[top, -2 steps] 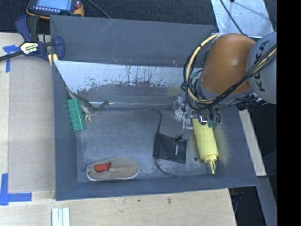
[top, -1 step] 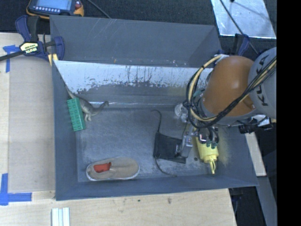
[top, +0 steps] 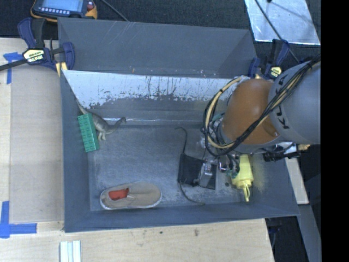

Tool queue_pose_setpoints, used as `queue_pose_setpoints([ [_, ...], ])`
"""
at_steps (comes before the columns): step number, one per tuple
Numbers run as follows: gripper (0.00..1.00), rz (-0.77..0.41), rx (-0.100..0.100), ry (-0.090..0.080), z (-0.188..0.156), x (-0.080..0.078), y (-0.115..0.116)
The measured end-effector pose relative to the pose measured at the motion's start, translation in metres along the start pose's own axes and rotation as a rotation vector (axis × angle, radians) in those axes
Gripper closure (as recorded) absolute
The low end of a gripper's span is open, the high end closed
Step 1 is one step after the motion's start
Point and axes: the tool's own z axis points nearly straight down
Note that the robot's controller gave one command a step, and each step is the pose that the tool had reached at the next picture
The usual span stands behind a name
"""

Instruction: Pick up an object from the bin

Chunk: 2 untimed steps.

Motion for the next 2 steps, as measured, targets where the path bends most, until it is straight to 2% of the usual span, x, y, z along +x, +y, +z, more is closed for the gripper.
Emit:
queue_pose_setpoints([
  [1,1.0,0.106,-0.003,-0.009,0.0221,0.0006,0.003],
  [2,1.0,0.118,-0.002,-0.009,0.0209,0.0014,0.0028],
])
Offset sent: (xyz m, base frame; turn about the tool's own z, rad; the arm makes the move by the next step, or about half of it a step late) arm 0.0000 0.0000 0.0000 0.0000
